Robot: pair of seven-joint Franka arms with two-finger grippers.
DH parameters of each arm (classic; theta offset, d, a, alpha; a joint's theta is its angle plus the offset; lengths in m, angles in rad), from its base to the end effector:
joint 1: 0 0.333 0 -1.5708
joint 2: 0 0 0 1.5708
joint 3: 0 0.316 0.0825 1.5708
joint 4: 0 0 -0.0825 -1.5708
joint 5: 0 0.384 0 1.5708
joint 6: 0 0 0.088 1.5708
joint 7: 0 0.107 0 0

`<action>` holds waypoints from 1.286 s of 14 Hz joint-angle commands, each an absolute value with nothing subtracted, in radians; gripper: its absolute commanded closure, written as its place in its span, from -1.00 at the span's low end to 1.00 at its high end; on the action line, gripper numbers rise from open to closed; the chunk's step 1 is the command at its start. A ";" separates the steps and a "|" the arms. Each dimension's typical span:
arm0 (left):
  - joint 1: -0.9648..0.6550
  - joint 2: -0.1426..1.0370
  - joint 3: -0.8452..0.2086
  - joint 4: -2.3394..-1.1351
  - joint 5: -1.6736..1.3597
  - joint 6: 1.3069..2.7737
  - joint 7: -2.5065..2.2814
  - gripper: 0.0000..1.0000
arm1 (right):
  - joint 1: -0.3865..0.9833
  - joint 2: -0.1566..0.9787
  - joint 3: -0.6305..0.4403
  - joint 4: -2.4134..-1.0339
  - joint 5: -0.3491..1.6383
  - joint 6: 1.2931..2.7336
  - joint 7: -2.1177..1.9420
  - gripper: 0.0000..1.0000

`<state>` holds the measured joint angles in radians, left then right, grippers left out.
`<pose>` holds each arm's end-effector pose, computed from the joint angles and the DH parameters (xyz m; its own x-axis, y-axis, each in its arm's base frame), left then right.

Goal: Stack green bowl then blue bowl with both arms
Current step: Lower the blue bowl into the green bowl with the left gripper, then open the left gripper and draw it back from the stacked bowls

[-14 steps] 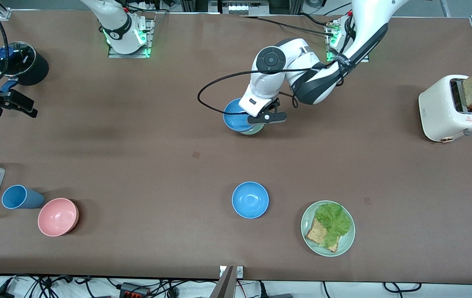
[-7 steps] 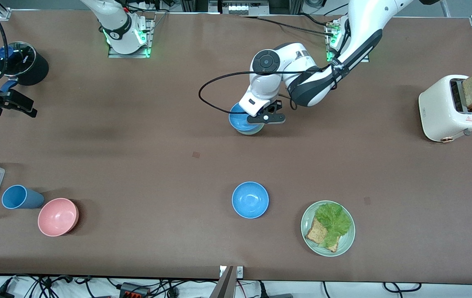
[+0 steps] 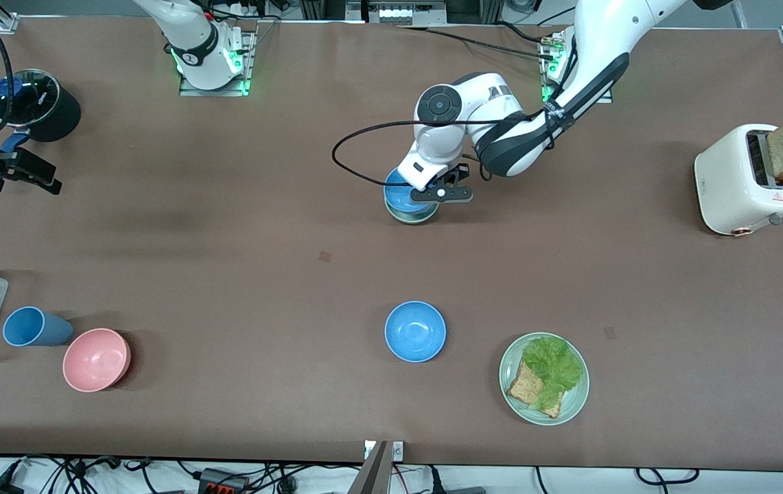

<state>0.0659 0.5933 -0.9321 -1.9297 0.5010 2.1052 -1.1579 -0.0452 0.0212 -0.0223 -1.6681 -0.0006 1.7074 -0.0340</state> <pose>0.4270 -0.4236 0.2741 0.9918 0.0516 -0.1167 0.0431 -0.9963 -0.0743 0.5689 -0.0384 0.5783 0.9993 -0.0334 0.0181 -0.0334 -0.9994 0.0017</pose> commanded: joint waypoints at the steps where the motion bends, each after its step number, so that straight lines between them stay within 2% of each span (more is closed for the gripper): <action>1: 0.083 0.588 -0.945 -1.919 0.531 2.103 -1.167 0.01 | -0.051 -0.005 -0.020 -1.694 -0.006 1.706 -0.052 -1.00; 2: 0.097 0.583 -0.951 -1.911 0.529 2.102 -1.169 -0.06 | -0.051 -0.005 -0.020 -1.694 -0.006 1.707 -0.052 -1.00; 6: 0.181 0.574 -1.024 -1.856 0.512 2.024 -1.169 -0.07 | -0.051 -0.005 -0.020 -1.694 -0.006 1.707 -0.052 -1.00; 9: 0.322 0.574 -1.147 -1.816 0.512 1.956 -1.163 -0.08 | -0.051 -0.005 -0.020 -1.693 -0.006 1.712 -0.052 -1.00; 11: 0.408 0.578 -1.218 -1.766 0.512 1.863 -1.158 -0.22 | -0.051 -0.005 -0.020 -1.692 -0.006 1.712 -0.052 -1.00; 15: 0.460 0.581 -1.232 -1.637 0.477 1.743 -0.953 -0.42 | -0.049 -0.005 -0.018 -1.693 -0.008 1.710 -0.052 -1.00; 17: 0.500 0.580 -1.232 -1.614 0.476 1.738 -0.850 -0.48 | -0.048 -0.006 -0.018 -1.692 -0.011 1.713 -0.052 -1.00; 18: 0.518 0.578 -1.233 -1.599 0.476 1.720 -0.783 -0.60 | -0.049 -0.006 -0.018 -1.693 -0.011 1.712 -0.051 -1.00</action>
<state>0.4806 0.5813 -1.2192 -1.6322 0.4940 1.7602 -0.9009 -0.0454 0.0206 -0.0224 -1.6684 -0.0006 1.7079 -0.0375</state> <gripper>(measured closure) 0.260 0.000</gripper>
